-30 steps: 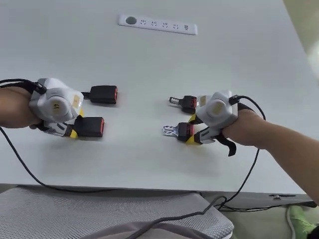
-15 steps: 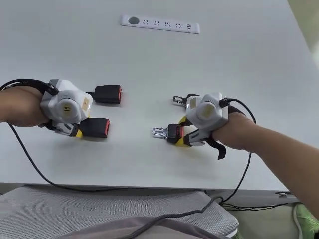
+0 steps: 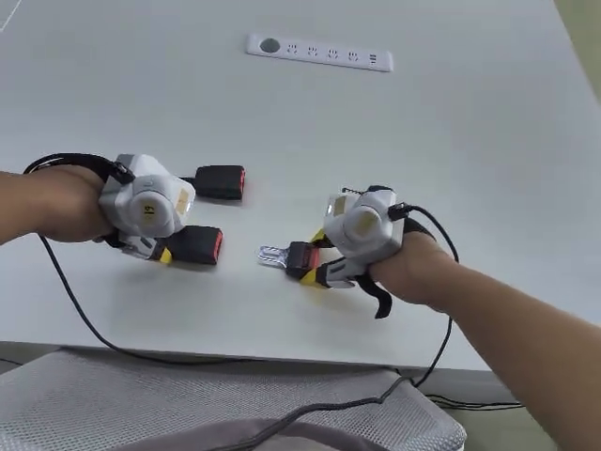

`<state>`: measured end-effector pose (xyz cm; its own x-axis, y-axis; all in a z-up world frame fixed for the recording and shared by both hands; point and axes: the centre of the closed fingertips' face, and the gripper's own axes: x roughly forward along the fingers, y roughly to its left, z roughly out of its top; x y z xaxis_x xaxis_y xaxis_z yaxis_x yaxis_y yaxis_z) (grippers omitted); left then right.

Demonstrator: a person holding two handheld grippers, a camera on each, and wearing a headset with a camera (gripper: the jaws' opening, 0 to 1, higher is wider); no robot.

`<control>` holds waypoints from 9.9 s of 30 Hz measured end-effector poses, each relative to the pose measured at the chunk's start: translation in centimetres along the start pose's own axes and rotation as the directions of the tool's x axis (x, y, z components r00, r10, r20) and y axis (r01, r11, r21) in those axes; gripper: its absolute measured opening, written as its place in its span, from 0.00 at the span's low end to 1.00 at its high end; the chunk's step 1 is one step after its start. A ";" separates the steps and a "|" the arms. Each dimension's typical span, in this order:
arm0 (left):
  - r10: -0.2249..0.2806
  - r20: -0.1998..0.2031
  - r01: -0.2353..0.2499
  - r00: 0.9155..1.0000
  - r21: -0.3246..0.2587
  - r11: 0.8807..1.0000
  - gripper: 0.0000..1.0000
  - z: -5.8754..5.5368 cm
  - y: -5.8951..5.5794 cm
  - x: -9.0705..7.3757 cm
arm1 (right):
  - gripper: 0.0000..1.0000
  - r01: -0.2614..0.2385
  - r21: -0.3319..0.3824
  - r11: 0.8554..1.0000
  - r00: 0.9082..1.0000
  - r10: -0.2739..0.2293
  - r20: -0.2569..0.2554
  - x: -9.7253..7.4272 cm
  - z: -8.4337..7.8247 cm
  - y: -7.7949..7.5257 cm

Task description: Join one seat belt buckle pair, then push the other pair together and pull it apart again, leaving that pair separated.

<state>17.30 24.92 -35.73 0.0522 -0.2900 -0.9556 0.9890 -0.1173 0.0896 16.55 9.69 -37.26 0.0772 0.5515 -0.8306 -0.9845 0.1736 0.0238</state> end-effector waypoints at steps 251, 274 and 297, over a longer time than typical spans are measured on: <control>0.056 0.081 -0.045 0.995 -0.136 0.990 0.32 1.1 12.0 2.8 | 0.35 0.085 -0.128 0.988 0.996 -0.080 0.046 2.1 6.0 -10.4; 0.032 0.100 -0.021 0.994 -0.109 0.994 0.30 1.3 11.7 2.7 | 0.32 0.057 -0.133 0.989 0.995 -0.046 0.089 3.0 7.5 -10.3; 0.033 0.088 -0.022 0.996 -0.125 0.992 0.31 1.2 11.8 2.8 | 0.33 0.062 -0.146 0.987 0.996 -0.051 0.078 2.8 7.3 -10.2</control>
<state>28.95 21.58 -37.01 0.0729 -0.3758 -0.9238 0.9971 0.0084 0.0753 27.96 15.37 -35.77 0.1397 0.6040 -0.7847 -0.9902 0.0870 -0.1093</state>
